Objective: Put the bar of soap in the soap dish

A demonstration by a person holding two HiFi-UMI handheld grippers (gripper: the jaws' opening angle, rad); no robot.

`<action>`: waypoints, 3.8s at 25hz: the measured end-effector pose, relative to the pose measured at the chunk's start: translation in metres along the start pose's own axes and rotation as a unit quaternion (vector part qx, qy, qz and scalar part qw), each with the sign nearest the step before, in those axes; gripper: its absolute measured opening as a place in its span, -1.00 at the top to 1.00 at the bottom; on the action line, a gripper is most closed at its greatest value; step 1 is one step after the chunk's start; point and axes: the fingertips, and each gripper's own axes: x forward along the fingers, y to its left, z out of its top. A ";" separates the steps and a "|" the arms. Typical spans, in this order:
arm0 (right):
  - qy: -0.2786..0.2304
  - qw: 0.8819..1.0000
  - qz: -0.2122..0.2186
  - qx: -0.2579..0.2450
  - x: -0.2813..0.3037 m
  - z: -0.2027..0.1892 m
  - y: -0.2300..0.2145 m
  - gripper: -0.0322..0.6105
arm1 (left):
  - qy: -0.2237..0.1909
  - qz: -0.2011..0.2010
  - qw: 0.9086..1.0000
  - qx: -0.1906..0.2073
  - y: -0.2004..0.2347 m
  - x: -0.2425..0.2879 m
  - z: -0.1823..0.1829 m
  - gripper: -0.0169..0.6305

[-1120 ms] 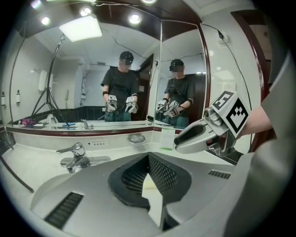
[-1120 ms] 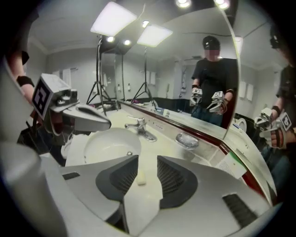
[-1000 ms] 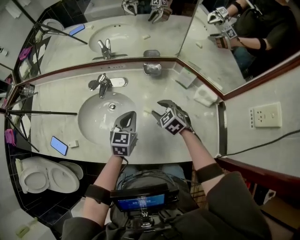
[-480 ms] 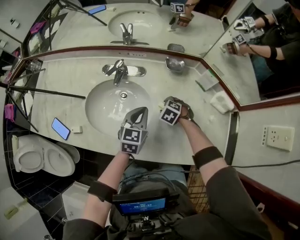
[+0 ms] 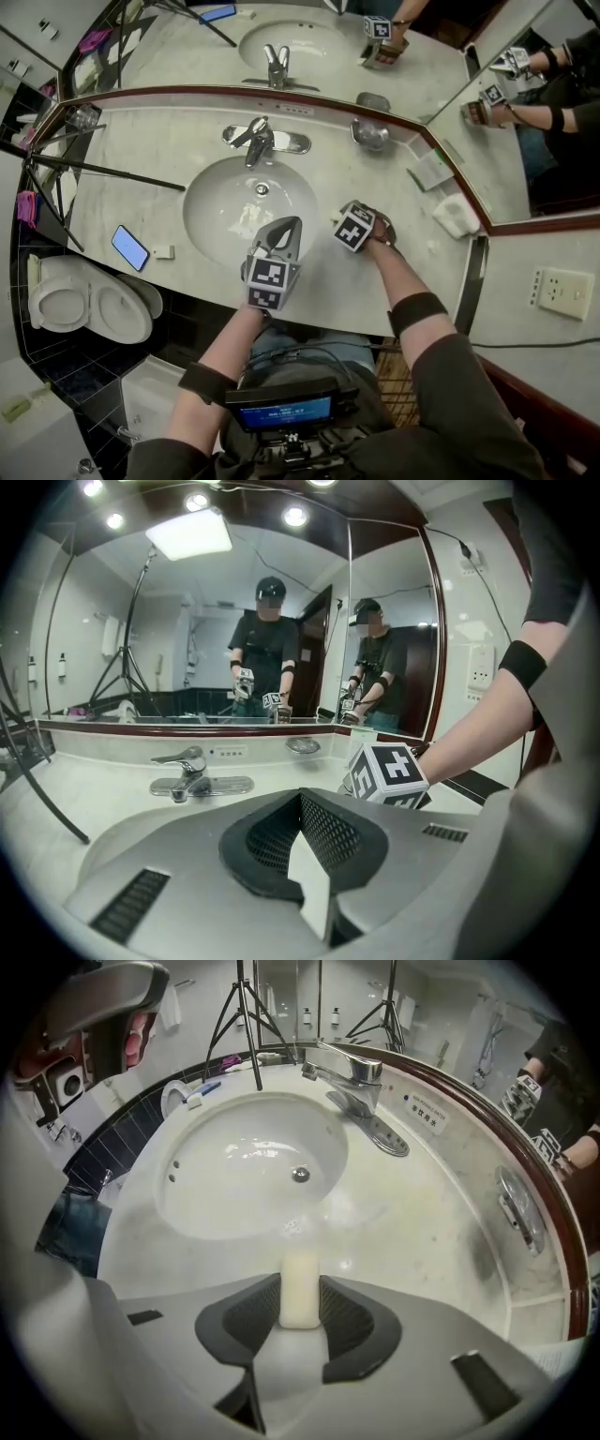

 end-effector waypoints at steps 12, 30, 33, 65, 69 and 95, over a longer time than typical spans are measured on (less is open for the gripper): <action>-0.166 0.975 -0.045 0.139 -0.093 0.018 -0.027 0.43 | -0.009 -0.019 1.000 0.017 -0.017 0.003 0.019 0.94; -0.357 0.884 -0.133 0.271 -0.231 -0.033 -0.016 0.43 | -0.027 -0.082 0.995 0.044 -0.083 0.020 0.050 0.94; -0.349 0.887 -0.137 0.270 -0.229 -0.026 -0.026 0.43 | -0.022 -0.085 0.995 0.047 -0.085 0.026 0.049 0.94; -0.225 0.932 -0.215 0.188 -0.097 0.056 -0.240 0.40 | 0.021 -0.062 0.995 0.074 0.014 0.236 0.073 0.94; -0.210 0.934 -0.229 0.178 -0.094 0.057 -0.245 0.37 | 0.022 -0.062 0.996 0.068 0.015 0.235 0.070 0.94; -0.338 0.889 -0.206 0.231 -0.250 0.028 -0.137 0.84 | -0.020 -0.060 0.996 0.070 -0.038 0.112 0.123 0.94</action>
